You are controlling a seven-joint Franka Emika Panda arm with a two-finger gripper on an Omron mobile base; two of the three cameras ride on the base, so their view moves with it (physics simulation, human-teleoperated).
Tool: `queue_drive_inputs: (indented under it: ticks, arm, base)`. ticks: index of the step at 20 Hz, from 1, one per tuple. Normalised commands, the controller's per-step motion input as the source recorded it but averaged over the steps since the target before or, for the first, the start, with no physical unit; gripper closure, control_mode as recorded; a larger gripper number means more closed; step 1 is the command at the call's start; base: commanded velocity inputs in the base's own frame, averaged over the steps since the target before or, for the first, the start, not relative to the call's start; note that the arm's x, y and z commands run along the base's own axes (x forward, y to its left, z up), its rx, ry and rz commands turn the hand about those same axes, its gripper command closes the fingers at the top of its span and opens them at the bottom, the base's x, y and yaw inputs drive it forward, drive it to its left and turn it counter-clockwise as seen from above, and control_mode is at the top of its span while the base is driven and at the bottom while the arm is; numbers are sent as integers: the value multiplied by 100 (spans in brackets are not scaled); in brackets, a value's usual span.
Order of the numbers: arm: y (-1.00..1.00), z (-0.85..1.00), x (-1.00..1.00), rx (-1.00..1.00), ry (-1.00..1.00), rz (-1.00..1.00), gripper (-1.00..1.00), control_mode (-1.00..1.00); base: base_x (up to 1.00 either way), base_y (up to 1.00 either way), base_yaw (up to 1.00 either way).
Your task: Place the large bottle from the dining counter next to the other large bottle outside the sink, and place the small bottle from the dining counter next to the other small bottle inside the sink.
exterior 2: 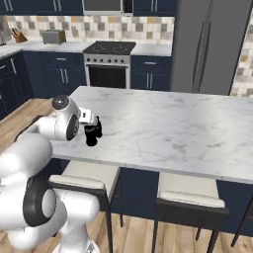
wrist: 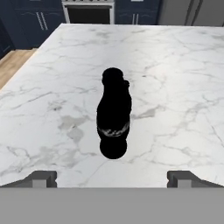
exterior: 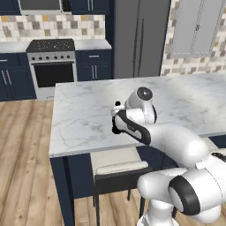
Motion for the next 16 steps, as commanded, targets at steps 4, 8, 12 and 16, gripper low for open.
queue_drive_inputs:
  ticks: [4, 8, 12, 16]
  arm:
    - [4, -14, 31, 0, 0, 0, -100, -100]
    - [5, -12, 26, 0, 0, 0, -100, -100]
    - [4, -10, 23, 0, 0, 0, -100, -100]
    - [3, -9, 25, 0, 0, 0, -100, -100]
  base:
    - [0, 0, 0]
    - [0, 0, 0]
    - [0, 0, 0]
    - [0, 0, 0]
